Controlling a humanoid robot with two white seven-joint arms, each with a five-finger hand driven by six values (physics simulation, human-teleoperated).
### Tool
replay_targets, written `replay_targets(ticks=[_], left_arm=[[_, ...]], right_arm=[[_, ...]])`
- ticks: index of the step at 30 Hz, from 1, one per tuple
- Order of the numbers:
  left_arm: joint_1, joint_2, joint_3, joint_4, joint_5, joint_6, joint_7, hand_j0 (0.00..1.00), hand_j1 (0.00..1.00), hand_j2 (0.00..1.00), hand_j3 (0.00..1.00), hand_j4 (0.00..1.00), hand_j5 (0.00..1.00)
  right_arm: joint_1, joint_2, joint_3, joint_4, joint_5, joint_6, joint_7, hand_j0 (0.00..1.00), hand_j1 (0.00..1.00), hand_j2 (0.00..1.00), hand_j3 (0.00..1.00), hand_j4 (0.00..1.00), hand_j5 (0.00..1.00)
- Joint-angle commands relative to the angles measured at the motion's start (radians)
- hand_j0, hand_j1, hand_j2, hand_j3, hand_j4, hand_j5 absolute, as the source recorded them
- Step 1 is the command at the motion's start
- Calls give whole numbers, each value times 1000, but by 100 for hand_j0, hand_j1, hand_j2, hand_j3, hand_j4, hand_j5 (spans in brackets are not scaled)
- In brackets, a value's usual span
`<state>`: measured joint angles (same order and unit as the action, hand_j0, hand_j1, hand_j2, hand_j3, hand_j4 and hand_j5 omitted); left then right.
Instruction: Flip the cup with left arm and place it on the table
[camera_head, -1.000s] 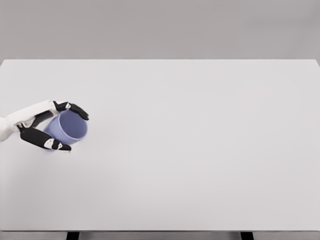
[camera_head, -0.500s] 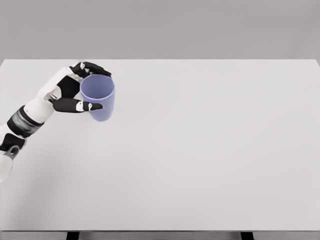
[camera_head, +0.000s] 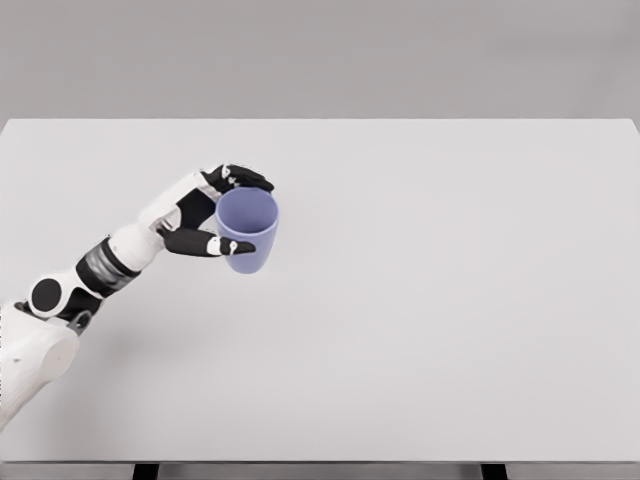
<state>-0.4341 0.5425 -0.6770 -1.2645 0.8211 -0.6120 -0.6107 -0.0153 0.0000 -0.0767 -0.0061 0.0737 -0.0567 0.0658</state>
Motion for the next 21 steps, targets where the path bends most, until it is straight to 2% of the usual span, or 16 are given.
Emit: replay_targets(ticks=[1,8,12,21], left_arm=[[3,-10,-3,1,3,1,0,74,74,74,74,74,74],[31,-10,-12,7,3,1,0,78,78,78,78,78,78],[32,-10,-12,7,-34,1,0,100,100,100,100,100,100],[29,-6,-7,-4,-31,1,0,100,100,100,100,100,100]], right_arm=[[0,0,0,0,0,0,0,100,100,100,100,100,100],[0,0,0,0,0,0,0,100,100,100,100,100,100],[0,0,0,0,0,0,0,100,100,100,100,100,100],[0,0,0,0,0,0,0,100,100,100,100,100,100]])
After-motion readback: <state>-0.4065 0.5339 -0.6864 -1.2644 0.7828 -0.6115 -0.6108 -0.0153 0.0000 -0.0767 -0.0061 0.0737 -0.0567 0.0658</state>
